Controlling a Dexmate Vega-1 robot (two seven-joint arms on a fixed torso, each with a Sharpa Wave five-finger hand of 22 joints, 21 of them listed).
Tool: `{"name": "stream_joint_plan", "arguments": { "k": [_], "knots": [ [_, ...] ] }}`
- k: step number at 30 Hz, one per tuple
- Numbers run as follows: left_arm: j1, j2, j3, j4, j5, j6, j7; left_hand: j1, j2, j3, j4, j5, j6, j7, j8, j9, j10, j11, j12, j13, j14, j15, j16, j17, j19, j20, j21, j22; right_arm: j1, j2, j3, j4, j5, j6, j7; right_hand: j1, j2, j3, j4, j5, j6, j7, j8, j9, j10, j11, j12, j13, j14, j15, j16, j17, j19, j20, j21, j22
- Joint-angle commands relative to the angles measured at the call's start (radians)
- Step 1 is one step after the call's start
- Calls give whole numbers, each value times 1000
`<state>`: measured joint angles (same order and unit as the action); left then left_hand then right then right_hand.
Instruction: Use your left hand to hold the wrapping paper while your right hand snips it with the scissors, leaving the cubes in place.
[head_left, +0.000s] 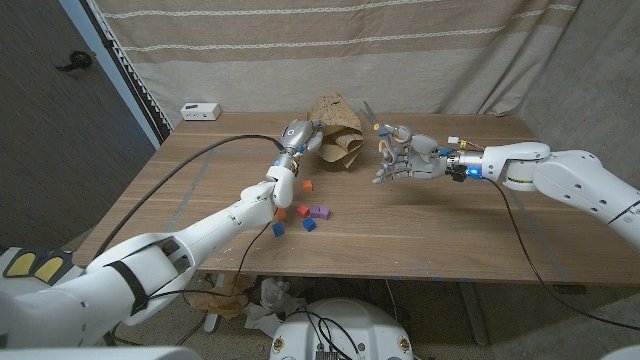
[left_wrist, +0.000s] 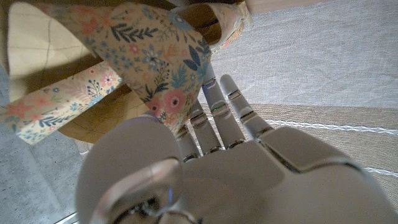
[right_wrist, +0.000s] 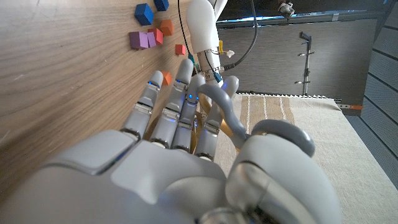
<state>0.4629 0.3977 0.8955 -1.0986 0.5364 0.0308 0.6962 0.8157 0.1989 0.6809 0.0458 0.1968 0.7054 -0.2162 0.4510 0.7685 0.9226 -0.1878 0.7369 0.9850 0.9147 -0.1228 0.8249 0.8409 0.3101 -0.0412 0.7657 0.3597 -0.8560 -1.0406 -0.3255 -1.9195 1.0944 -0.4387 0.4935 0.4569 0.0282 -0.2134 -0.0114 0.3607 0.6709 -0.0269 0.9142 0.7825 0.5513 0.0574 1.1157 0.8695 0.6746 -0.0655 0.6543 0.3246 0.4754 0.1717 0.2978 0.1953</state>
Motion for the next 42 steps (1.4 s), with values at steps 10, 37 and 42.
{"name": "stream_joint_plan", "arguments": {
  "k": [10, 37, 42],
  "knots": [
    [-24, -20, 26, 30, -23, -52, 23, 5, -1, -1, 6, 4, 4, -3, -4, 7, 30, -27, -10, 6, -5, -103, -1, 6, -8, -18, 20, 3, 28, -27, -26, -14, -2, -57, 27, -4, 7, -8, -7, -1, -175, 177, -6, 5, -5, 1, 25, 1, 0, -59, -2, 2, 14, 5, -4, 0],
    [28, 24, 9, -62, -14, -68, 1, 3, -2, -8, 6, 7, 22, -4, -9, 5, 36, -27, -24, 8, -12, -103, -5, 7, -17, -20, 39, -5, 56, -27, -57, 9, -22, -89, 46, -6, 10, -10, -10, -3, -173, 176, -14, 9, -7, 2, 35, -9, 0, -55, -5, 3, 23, 13, -13, 0],
    [40, 33, 3, -81, -7, -64, -3, 4, -2, -9, 5, 7, 24, -4, -8, 8, 37, -27, -27, 7, -13, -103, -6, 7, -19, -21, 43, -7, 65, -21, -61, 15, -24, -96, 45, -6, 10, -11, -11, -3, -171, 177, -17, 6, -8, 4, 36, -11, 1, -55, -6, 2, 23, 13, -14, 0]
  ]
}}
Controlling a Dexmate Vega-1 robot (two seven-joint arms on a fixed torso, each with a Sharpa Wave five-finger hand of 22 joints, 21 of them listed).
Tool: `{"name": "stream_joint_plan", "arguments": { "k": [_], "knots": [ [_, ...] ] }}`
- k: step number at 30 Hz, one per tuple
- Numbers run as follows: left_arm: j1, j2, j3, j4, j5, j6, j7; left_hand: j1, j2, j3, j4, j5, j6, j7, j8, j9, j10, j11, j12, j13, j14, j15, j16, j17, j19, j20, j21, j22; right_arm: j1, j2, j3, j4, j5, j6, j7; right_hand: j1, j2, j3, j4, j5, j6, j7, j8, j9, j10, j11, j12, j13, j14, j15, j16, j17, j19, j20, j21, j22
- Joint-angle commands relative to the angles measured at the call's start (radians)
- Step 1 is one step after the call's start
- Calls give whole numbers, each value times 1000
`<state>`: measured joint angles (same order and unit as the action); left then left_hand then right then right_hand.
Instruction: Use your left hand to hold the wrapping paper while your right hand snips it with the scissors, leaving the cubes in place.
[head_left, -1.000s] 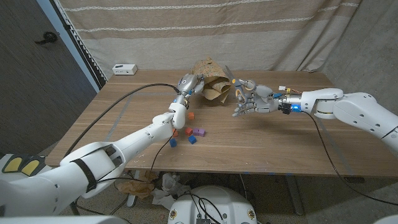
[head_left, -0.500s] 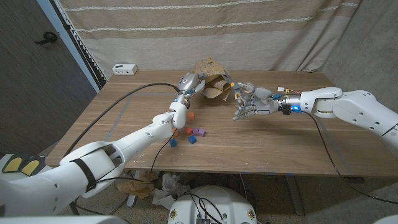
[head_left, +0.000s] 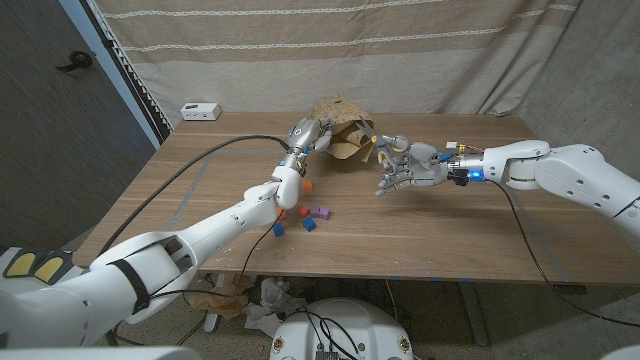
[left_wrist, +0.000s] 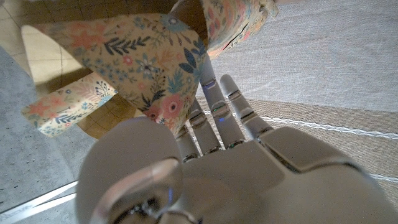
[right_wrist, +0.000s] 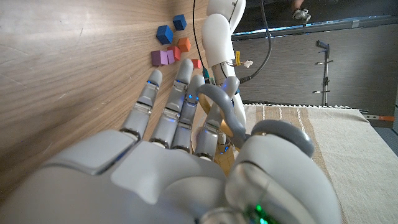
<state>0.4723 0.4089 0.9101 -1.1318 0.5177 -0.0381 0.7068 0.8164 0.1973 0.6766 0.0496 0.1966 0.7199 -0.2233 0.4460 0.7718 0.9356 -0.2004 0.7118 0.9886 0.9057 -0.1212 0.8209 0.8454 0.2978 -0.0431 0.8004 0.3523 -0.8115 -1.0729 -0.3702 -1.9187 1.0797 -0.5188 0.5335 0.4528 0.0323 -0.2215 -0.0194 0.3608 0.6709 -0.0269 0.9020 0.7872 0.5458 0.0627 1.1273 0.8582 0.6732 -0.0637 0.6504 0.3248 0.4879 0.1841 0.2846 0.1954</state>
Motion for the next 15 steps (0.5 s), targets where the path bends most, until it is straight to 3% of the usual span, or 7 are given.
{"name": "stream_joint_plan", "arguments": {
  "k": [1, 15],
  "knots": [
    [32, 24, -13, -50, 14, 5, -12, 3, -1, -4, 1, 7, 8, 4, -3, 5, 25, -14, -2, 4, -5, -105, -2, 2, -6, -19, 9, 0, 22, 12, -18, 15, -12, -16, 4, -2, 6, -3, -3, -4, -172, 177, -5, 1, -2, -3, 24, -1, 2, -56, -2, 2, 11, 0, -1, 0],
    [43, 30, -18, -65, 33, -10, -15, 4, 0, -6, 1, 7, 10, 3, -5, 11, 31, -14, -5, 11, -5, -105, -4, 1, -12, -20, 21, -6, 32, 16, -27, 21, -21, -24, 5, -2, 8, -3, -5, -5, -169, 177, -11, -1, -3, -2, 28, -6, 2, -56, -4, 1, 14, 1, -6, 0]
  ]
}}
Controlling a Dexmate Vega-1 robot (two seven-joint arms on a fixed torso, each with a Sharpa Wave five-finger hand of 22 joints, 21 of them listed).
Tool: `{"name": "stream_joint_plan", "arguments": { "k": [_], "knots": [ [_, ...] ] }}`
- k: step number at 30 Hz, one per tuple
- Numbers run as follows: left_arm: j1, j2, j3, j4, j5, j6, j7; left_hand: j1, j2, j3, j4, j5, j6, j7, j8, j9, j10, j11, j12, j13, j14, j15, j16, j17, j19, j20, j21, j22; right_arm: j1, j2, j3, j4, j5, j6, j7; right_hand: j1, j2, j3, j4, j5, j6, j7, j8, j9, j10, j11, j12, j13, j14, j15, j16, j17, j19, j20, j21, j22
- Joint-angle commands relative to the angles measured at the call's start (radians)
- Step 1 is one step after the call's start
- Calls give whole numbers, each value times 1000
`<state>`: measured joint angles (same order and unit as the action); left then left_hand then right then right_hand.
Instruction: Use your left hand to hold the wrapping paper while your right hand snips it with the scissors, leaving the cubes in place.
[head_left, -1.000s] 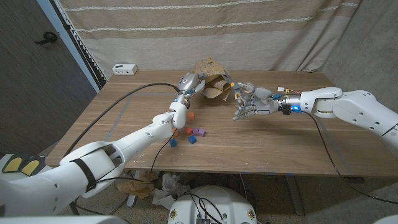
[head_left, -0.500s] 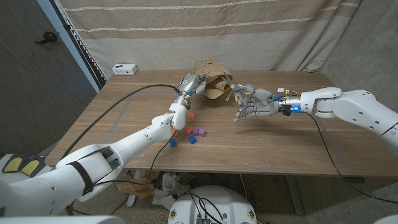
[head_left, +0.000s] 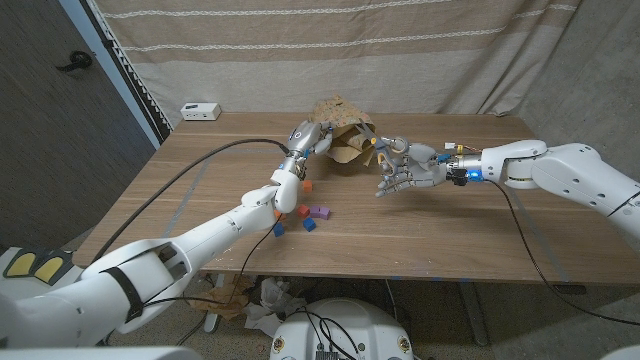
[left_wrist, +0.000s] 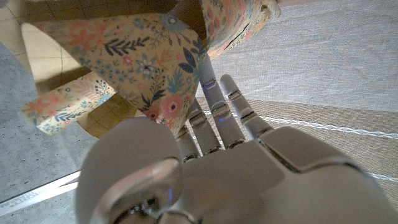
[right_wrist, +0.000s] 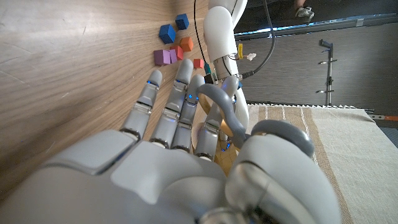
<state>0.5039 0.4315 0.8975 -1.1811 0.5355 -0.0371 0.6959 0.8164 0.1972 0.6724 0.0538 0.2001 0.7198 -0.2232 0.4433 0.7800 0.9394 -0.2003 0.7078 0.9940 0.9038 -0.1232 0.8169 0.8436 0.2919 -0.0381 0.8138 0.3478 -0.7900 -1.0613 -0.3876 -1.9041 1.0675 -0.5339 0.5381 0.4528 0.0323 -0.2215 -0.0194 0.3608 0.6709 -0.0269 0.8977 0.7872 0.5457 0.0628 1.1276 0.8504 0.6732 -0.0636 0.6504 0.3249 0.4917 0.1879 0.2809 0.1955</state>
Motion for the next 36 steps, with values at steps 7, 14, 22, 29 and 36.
{"name": "stream_joint_plan", "arguments": {
  "k": [7, 14, 22, 29, 36],
  "knots": [
    [14, 9, -6, -16, 23, -15, -4, 4, 0, -3, -3, 3, 13, 3, -4, 3, 29, -14, -5, 9, -6, -103, -2, 2, -10, -25, 13, -5, 16, 8, -13, 11, -6, -21, -2, -2, 8, -4, -6, -5, -170, 176, -10, 1, -5, 0, 32, 2, 2, -54, -5, 2, 11, -2, -5, 0],
    [15, 9, -6, -17, 31, -13, -2, 5, 0, -3, -3, 3, 16, 3, -5, 4, 27, -15, -11, 7, -5, -103, -1, 3, -12, -25, 18, -8, 32, 14, -25, 22, -19, -25, 11, -3, 9, -5, -7, -6, -166, 178, -12, -1, -5, -1, 33, -3, 2, -54, -6, 1, 13, -1, -7, 0],
    [17, 10, -1, -17, 42, -17, -1, 5, 0, -3, -2, 4, 17, 3, -8, 5, 31, -15, -12, 11, -6, -103, -2, 4, -16, -27, 25, -12, 53, 25, -40, 41, -28, -39, 24, -4, 10, -5, -7, -6, -166, 178, -15, -2, -11, 2, 34, -5, -1, -52, -8, 1, 14, 1, -10, 0],
    [17, 5, 4, -10, 48, -19, 4, 5, 0, -3, -1, 4, 16, 3, -9, 6, 30, -15, -16, 14, -10, -103, -4, 4, -18, -28, 29, -16, 62, 26, -44, 48, -31, -52, 23, -5, 10, -6, -8, -7, -163, 178, -18, -4, -9, 5, 34, -11, -1, -50, -10, 0, 15, 1, -12, 0],
    [22, 10, 8, -16, 58, -16, 7, 5, 0, -4, -1, 4, 17, 3, -11, 6, 29, -15, -18, 16, -9, -103, -3, 5, -20, -27, 33, -19, 71, 24, -44, 51, -38, -58, 22, -6, 11, -7, -8, -7, -168, 181, -22, -3, -11, 7, 36, -12, -3, -49, -11, 0, 17, 2, -14, 0]
  ]
}}
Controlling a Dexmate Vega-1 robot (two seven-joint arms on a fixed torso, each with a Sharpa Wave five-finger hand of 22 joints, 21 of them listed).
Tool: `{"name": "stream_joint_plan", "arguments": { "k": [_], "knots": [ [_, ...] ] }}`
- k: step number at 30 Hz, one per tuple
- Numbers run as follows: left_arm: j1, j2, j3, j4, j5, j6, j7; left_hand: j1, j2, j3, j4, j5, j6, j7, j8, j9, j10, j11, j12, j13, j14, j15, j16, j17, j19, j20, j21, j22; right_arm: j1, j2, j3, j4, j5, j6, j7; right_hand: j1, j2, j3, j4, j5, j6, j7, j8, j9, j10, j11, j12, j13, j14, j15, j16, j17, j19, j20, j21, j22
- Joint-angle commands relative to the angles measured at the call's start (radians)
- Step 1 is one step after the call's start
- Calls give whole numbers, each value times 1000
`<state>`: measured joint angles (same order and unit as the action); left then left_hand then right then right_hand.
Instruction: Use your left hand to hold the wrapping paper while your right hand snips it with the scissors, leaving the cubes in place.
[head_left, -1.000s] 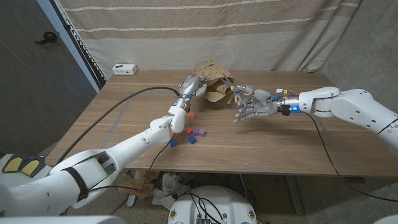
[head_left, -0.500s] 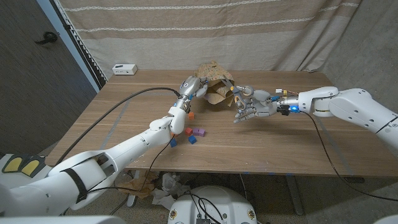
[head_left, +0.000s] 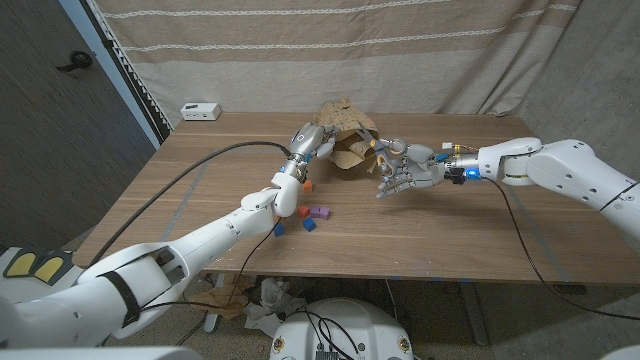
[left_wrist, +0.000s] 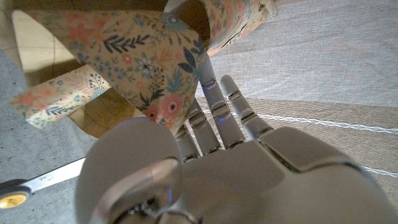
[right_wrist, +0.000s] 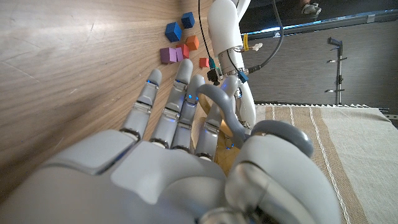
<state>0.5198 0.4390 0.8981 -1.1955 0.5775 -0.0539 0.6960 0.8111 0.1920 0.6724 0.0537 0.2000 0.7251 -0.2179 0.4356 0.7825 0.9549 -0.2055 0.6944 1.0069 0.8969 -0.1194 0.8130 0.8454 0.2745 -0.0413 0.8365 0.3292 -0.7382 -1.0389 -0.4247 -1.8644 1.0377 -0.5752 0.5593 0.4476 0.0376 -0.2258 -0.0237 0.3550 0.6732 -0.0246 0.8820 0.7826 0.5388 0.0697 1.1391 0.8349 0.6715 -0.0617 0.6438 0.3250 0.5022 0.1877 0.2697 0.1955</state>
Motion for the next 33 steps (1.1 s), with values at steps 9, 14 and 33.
{"name": "stream_joint_plan", "arguments": {
  "k": [9, 14, 33],
  "knots": [
    [18, 6, 3, -16, 17, 14, 9, 10, 5, -5, -1, 3, 15, -3, -5, 3, 16, -9, -9, 4, 0, -107, 1, 3, -5, -25, 17, -4, 25, 5, -19, 23, -20, -26, 5, -3, 7, -3, -4, -2, -171, 176, -10, 0, -3, -1, 26, 0, -1, -50, -6, -1, 6, 3, -5, 0],
    [22, 5, -7, -17, 12, 28, 15, 11, 5, -6, -1, 3, 19, -2, -7, 1, 19, -10, -10, 5, -1, -107, -1, 1, -6, -25, 21, -7, 23, 3, -15, 20, -18, -21, 10, -3, 8, -3, -4, -3, -169, 177, -10, 0, -4, -1, 27, -1, 1, -50, -6, -2, 6, 3, -6, 0],
    [32, 12, -8, -25, 20, 31, 42, 11, 6, -5, 1, 4, 10, -2, -12, 8, 13, -9, -19, 9, -8, -107, -4, 1, -9, -24, 30, -14, 17, -12, -11, 6, -15, -40, -1, -4, 9, -4, -6, -4, -169, 181, -16, 1, -7, 4, 32, -3, -1, -46, -9, -2, 13, 7, -9, 0]
  ]
}}
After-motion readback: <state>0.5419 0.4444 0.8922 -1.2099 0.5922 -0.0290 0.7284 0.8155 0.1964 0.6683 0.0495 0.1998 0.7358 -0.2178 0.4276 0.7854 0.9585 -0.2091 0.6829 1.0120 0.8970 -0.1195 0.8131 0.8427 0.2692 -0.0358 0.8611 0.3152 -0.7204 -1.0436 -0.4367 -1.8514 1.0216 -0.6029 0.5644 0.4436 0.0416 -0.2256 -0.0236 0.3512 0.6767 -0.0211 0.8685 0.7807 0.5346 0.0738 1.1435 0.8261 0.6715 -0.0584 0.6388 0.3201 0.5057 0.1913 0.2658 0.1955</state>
